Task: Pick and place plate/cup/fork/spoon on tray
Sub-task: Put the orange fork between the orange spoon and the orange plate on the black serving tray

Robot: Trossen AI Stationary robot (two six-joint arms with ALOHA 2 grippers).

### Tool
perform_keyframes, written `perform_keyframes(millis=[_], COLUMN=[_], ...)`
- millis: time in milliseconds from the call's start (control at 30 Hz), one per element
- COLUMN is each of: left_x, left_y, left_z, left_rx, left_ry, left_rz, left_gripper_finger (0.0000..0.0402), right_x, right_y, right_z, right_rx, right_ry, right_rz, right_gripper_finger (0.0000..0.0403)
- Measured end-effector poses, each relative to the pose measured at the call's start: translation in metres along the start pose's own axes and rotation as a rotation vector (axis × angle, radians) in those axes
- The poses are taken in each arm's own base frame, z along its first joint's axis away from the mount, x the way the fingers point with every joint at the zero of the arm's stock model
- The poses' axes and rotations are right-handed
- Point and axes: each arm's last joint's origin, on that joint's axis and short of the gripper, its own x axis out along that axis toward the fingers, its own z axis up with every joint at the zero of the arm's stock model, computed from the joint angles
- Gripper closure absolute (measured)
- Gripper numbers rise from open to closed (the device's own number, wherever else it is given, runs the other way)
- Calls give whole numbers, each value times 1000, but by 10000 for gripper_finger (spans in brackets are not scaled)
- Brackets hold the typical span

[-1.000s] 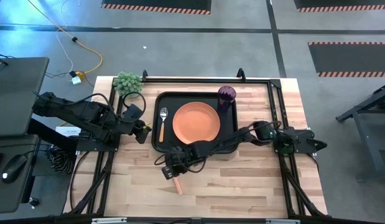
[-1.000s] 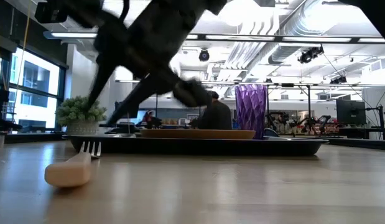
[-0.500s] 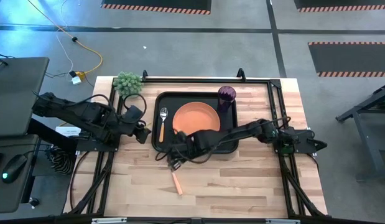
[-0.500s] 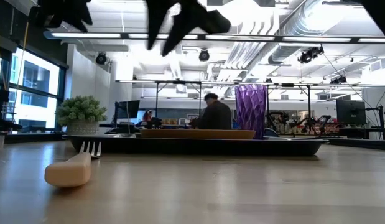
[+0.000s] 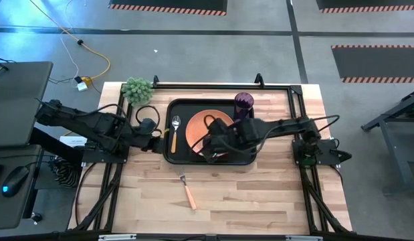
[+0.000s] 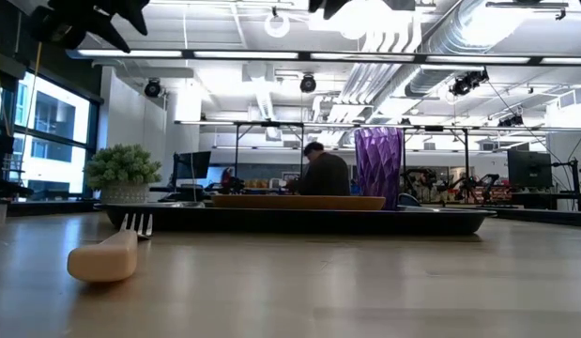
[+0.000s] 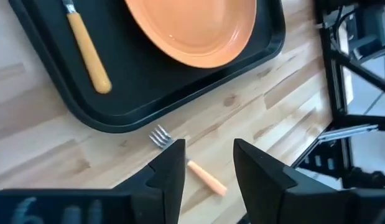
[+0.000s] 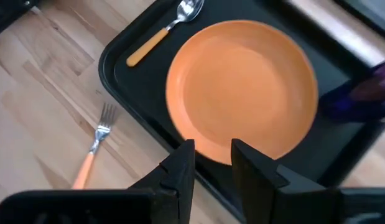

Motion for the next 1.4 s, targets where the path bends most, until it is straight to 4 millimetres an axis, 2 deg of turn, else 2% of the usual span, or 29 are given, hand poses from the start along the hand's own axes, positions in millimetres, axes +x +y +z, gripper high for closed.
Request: perform_keyframes(millis=[167,367,567,800,1133,1400], left_x=[13,40,68,99,120,144], left_y=[-9,-22,-32,-38,-60,-63], left_z=[-5,-20,-36,-60,-92,-110], left_rx=[-64,-149,-239,-351,-461,-515], left_ry=[3,23,35,59,85,113], left_rz=[-1,25,44,82,131,216], left_gripper_finger=[282,282,282,282,282,282], right_x=[-30,-59,-77,-80,-76,-76], right_y=[-25,-59,-86,-97,-104,-105], right_z=[6,18,29,35,42,42], right_rx=[-53,-96,-121,-196,-281,-317], right_ry=[-37,-119,-166,-175,-160,-156], right_rz=[-8,-34,-37,-54,-70,-71], right_gripper_finger=[306,306,306,306,306,306])
